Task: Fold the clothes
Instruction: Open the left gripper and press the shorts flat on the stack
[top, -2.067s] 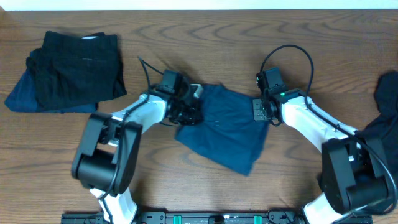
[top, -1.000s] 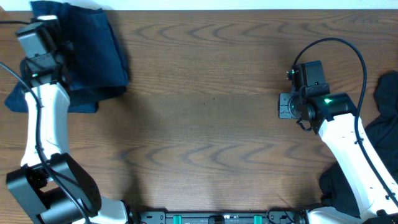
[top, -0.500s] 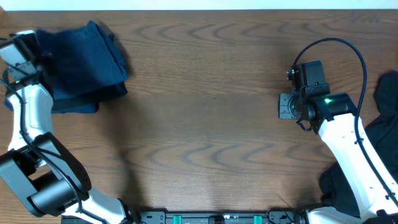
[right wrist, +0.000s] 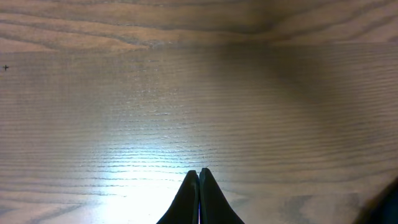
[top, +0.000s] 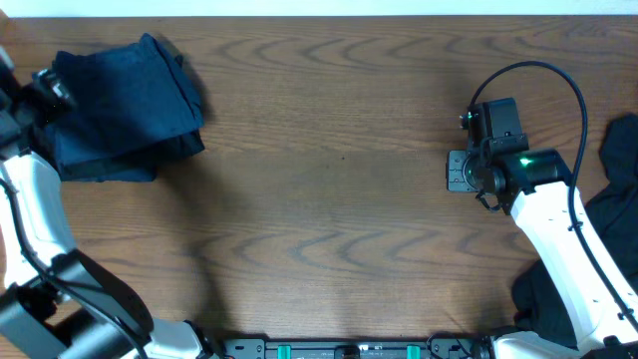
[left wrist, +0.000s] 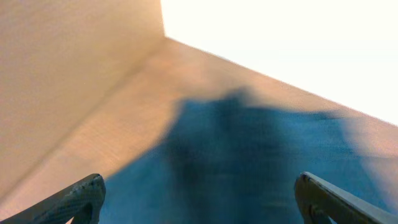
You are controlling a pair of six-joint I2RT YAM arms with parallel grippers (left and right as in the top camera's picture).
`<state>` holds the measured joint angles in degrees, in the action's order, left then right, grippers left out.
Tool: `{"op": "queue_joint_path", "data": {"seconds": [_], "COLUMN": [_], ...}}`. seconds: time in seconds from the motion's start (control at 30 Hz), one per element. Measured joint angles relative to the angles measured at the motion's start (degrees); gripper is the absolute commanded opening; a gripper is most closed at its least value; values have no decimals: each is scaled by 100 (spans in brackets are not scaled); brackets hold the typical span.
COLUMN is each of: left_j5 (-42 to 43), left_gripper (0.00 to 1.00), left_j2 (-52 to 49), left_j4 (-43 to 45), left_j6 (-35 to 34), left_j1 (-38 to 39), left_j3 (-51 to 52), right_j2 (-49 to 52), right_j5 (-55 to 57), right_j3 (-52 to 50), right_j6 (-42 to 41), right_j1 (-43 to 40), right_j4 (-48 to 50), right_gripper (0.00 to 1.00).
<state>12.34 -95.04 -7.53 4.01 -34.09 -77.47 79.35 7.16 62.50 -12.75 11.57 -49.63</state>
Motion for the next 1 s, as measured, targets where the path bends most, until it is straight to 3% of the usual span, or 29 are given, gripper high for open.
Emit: {"op": "queue_joint_path", "data": {"seconds": [0.1,0.13,0.27,0.7,0.83,0.9,1.0], "left_j5": [925,1126,1604,1950,2061,2083,2159], "left_gripper": [96,90,83,85,100,98,98], "left_j2": [131,133,46,-1674,-1891,-1897,-1871], "left_j4": [-9,-13,-105,-208,-190,-173,-155], "left_j6": [-455,-608,-1043,-1373,-1478,-1508,-1521], "left_j1": [90,98,85,-466,-656,-680,-680], "left_j3": [-94,-114,-118,-118,-120,-120,-120], "right_j2": [0,0,0,0,0,0,0], "right_j5": [2,0,0,2,0,0,-2], "right_j3": [0,0,0,0,0,0,0], "right_j6": [-2,-2,0,-2,-2,-2,-9], "right_j1": [0,0,0,0,0,0,0], "right_j4": [-26,-46,-109,-313,-326,-326,-326], "right_gripper": [2,2,1,1,2,2,13]}}
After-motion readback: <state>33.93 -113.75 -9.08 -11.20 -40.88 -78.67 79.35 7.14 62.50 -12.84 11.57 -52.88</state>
